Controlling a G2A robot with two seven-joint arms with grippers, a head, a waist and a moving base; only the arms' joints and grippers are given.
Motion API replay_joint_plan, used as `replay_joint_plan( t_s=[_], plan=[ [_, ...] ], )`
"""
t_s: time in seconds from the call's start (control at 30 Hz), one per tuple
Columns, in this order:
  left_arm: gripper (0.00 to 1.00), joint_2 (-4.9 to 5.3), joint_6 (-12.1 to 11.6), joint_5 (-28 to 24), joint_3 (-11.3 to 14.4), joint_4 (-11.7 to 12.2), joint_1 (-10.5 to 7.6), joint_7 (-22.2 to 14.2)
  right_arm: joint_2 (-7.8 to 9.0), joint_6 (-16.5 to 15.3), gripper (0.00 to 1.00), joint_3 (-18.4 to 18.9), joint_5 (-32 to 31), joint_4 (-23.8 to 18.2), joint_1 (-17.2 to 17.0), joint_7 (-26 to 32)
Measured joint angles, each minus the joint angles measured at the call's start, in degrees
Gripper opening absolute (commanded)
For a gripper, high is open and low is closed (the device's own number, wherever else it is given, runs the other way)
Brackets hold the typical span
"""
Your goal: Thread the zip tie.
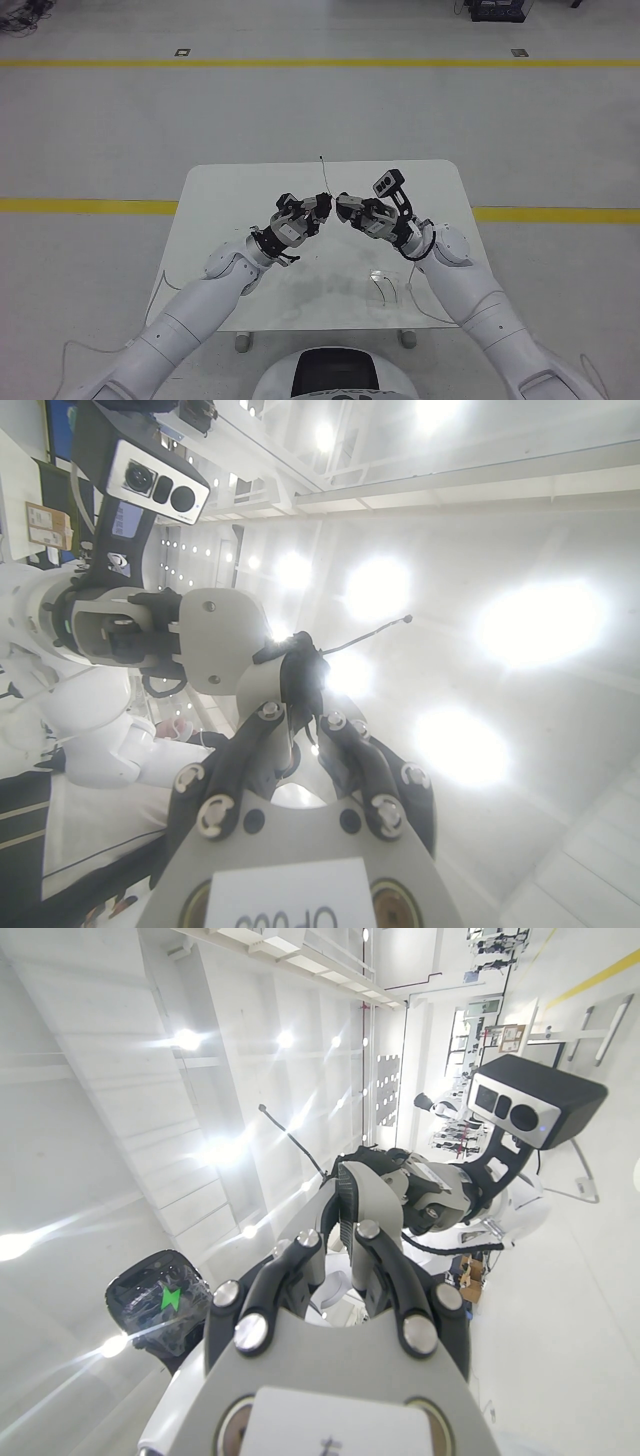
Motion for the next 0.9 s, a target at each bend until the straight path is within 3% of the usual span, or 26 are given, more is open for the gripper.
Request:
replay_joint_plan(
  t_s=[0.03,0.07,0.13,0.43,0.73,0.9],
  plan=[
    [0.00,0.00,0.00,0.00,0.00,0.00,0.00,0.00,-0.01,0.09,0.32,0.16,0.18,-0.12,-0.12,-0.15],
    [0.00,0.00,0.00,0.00,0.00,0.00,0.00,0.00,-0.03,0.14,0.41,0.32,0.53,-0.25,-0.24,-0.32],
    [0.00,0.00,0.00,0.00,0.00,0.00,0.00,0.00,-0.12,0.36,0.43,0.55,1.34,-0.50,-0.41,-0.43],
    [0.00,0.00,0.00,0.00,0.00,0.00,0.00,0.00,-0.52,1.32,0.39,0.36,1.77,-0.41,-0.04,0.61],
    [0.00,0.00,0.00,0.00,0.00,0.00,0.00,0.00,-0.93,1.04,0.25,0.31,1.76,-0.23,0.40,1.17],
    [0.00,0.00,0.00,0.00,0.00,0.00,0.00,0.00,-1.08,0.89,0.24,0.43,1.57,-0.21,0.43,1.70]
  ],
)
